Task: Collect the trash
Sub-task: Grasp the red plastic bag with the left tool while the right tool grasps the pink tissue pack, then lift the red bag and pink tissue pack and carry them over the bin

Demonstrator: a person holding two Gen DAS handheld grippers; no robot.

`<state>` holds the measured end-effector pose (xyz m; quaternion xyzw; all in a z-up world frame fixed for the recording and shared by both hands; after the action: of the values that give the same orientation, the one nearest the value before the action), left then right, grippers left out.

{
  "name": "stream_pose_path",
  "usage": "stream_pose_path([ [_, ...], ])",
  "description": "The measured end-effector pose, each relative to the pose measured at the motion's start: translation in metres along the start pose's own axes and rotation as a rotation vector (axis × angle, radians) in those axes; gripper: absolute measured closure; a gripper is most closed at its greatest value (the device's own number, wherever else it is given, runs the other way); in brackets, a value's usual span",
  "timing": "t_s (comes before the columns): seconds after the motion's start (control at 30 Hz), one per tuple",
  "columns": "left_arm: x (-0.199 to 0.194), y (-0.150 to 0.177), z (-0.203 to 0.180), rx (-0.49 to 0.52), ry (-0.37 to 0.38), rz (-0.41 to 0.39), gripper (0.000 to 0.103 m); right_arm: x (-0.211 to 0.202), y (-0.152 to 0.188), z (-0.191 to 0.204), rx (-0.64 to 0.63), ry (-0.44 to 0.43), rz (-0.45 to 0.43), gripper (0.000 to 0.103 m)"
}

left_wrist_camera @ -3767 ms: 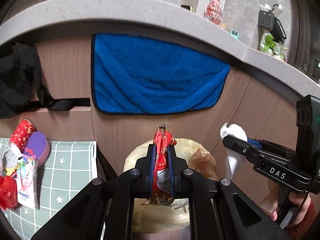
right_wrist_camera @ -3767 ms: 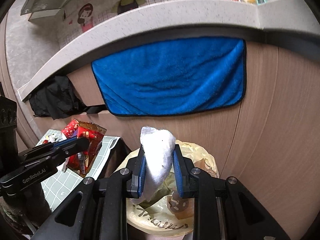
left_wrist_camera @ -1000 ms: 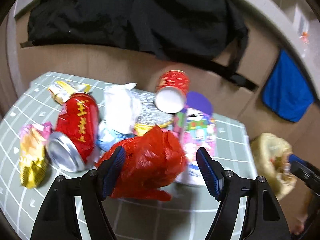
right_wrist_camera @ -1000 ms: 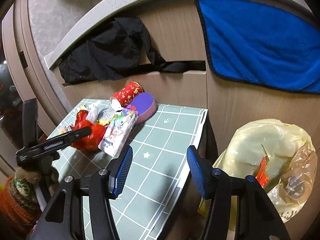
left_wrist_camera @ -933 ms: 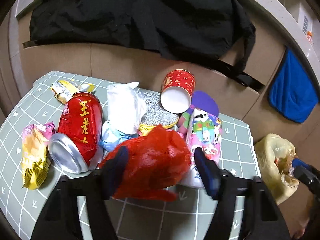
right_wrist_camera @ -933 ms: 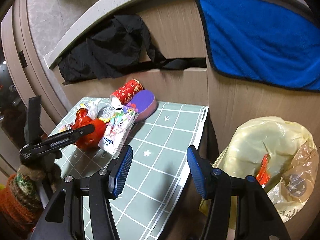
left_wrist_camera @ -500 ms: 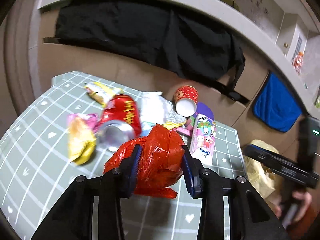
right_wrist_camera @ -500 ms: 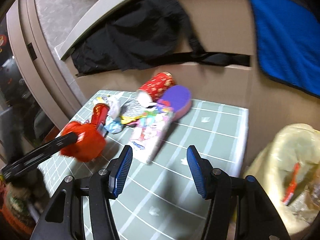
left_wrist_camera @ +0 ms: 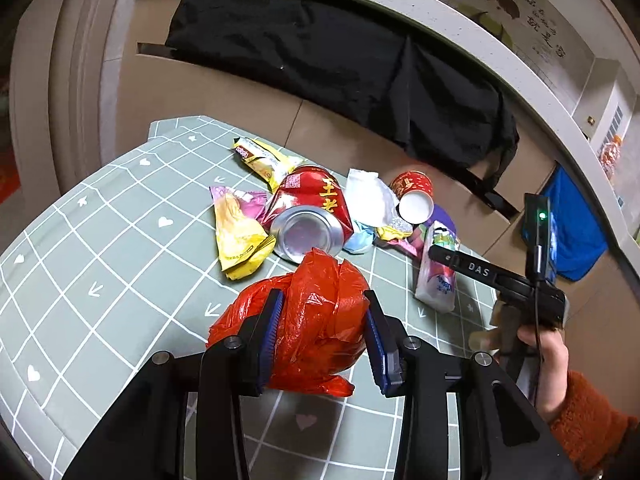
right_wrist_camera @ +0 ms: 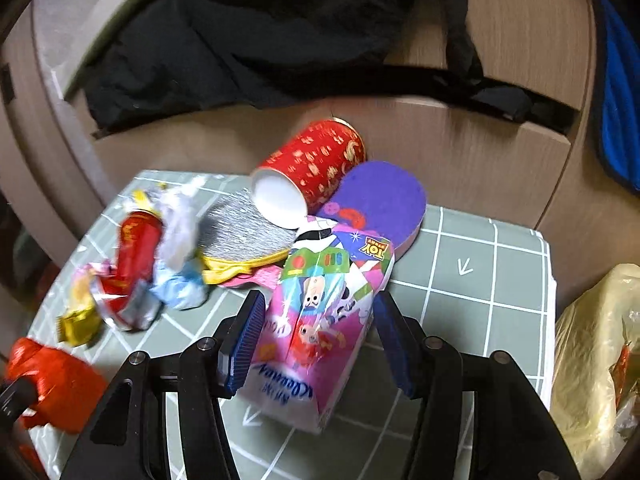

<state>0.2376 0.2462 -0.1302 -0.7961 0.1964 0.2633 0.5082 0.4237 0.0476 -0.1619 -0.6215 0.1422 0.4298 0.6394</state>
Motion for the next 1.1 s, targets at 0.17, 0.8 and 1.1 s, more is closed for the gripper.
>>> stream_pose_path([
  [0.17,0.003,0.001,-0.001,-0.003,-0.006,0.005,0.063,0.003,0.001,0.002,-0.028,-0.011,0.031,0.048],
  [0.8,0.022,0.004,-0.002,-0.007,-0.094,0.060,0.059,-0.057,0.014,0.015,-0.163,-0.139,0.017,0.053],
  [1.1,-0.006,-0.022,-0.042,0.047,-0.072,-0.040,0.068,-0.127,0.017,0.000,-0.201,-0.163,-0.091,0.053],
])
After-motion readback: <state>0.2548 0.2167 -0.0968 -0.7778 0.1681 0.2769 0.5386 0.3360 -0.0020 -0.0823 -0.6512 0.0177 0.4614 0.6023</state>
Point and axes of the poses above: each gripper's, at about its wrist camera, not at the fingertips, and x roughly the way its jaws point, z to its left, y to its underside, the point moved 7 cm from there along x, roughly the way its jaws point, and after that the axes turned 3 degrees about -y, right-handed, at the moved point
